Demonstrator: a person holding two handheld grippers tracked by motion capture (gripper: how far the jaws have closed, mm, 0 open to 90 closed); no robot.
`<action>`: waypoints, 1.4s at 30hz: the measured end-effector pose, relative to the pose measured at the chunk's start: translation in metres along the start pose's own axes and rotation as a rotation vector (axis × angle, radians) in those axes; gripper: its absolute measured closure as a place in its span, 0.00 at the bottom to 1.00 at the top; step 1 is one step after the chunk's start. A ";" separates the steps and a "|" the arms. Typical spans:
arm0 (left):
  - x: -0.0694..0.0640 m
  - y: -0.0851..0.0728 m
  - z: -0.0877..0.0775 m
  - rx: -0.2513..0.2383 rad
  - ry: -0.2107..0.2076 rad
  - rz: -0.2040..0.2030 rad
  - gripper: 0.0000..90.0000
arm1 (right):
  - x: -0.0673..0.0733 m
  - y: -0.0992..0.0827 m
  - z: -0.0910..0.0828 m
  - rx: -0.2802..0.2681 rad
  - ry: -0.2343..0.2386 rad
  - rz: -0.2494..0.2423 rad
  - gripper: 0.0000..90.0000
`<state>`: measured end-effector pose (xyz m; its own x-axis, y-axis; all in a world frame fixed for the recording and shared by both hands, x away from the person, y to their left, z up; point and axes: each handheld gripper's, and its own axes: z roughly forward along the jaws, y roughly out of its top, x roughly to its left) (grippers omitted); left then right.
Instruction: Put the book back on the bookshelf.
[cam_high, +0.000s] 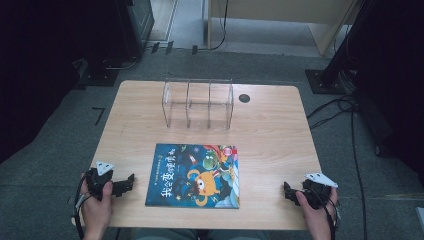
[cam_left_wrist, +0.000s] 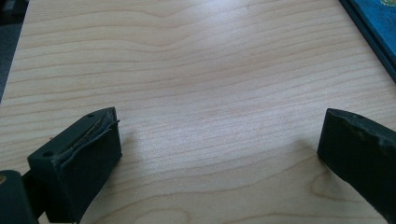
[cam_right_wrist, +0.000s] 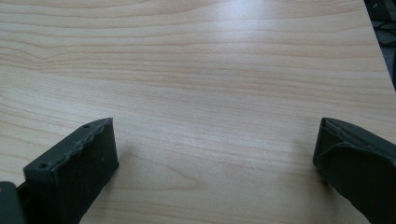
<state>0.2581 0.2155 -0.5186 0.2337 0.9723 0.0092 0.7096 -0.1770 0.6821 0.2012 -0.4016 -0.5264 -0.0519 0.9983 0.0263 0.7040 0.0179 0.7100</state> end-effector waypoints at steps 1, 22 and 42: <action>0.000 0.000 0.000 -0.001 -0.004 0.003 0.00 | -0.001 0.000 -0.001 -0.002 -0.011 0.005 0.00; -0.014 0.012 -0.013 -0.044 -0.119 -0.068 0.00 | 0.059 0.029 -0.017 -0.188 0.101 0.058 0.24; -0.055 0.031 0.004 0.027 -0.288 -0.088 0.23 | 0.119 0.040 0.014 -0.140 0.306 0.159 0.72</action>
<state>0.2703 0.1561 -0.5011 0.3462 0.9015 -0.2597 0.7524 -0.1014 0.6509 0.2329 -0.2814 -0.5045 -0.1739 0.9248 0.3383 0.6177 -0.1651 0.7689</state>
